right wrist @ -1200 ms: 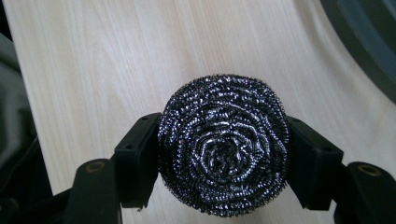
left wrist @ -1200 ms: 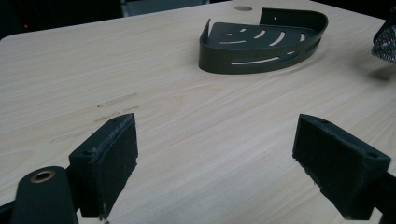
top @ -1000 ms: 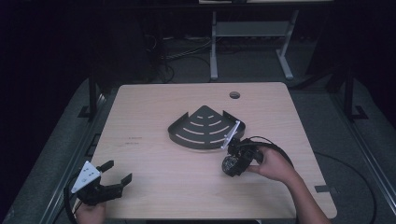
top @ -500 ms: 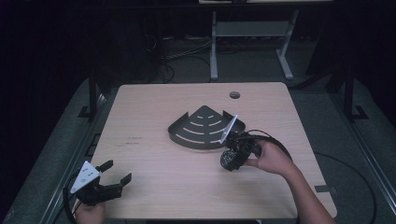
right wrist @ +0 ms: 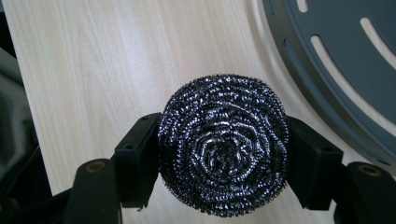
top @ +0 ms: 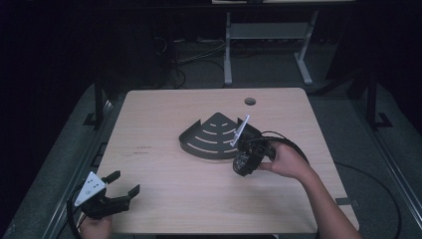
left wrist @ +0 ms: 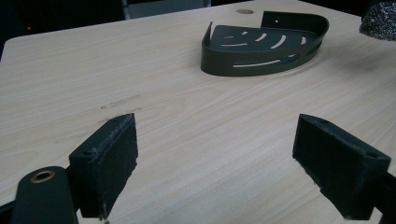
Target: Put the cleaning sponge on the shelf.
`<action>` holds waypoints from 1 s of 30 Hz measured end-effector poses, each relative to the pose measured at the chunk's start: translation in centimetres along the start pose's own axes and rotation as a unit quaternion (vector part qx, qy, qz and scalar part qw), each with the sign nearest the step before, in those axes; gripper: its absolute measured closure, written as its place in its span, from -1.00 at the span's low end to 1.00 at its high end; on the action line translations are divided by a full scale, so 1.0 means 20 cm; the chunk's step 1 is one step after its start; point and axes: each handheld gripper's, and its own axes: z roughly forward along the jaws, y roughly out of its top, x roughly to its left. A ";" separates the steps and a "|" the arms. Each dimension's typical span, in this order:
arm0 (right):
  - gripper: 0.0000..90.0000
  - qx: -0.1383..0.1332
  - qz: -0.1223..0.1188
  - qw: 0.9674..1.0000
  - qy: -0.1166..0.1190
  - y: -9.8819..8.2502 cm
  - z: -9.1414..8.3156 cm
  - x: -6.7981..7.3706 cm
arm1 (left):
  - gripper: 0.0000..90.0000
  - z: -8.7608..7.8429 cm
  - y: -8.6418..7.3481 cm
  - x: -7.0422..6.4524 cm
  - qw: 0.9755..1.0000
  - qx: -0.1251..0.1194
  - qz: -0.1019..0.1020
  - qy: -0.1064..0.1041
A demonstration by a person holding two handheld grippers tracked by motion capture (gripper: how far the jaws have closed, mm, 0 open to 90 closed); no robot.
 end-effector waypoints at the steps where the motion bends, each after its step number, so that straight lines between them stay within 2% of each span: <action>1: -0.25 -0.001 0.000 1.000 0.000 0.00 0.00 0.00 | -0.70 0.00 0.00 0.00 1.000 0.000 0.000 0.000; 30: -0.25 0.006 -0.011 1.000 -0.010 0.16 -0.08 -0.08 | -0.70 0.00 0.00 -0.01 1.000 0.001 0.001 -0.001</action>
